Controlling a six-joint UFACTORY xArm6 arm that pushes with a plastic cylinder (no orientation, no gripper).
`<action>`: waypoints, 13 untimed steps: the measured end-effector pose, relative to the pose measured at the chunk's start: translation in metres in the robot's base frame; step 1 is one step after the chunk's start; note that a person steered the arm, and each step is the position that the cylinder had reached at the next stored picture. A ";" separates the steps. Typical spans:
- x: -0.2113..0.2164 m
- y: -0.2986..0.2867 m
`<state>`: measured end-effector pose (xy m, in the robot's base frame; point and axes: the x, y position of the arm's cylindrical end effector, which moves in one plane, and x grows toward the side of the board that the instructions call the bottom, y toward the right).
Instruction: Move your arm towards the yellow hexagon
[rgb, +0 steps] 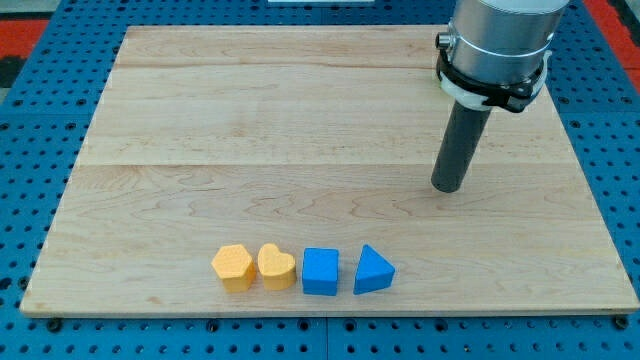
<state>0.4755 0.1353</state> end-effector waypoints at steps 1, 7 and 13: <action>-0.001 0.000; -0.037 -0.004; -0.011 -0.062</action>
<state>0.4643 0.0728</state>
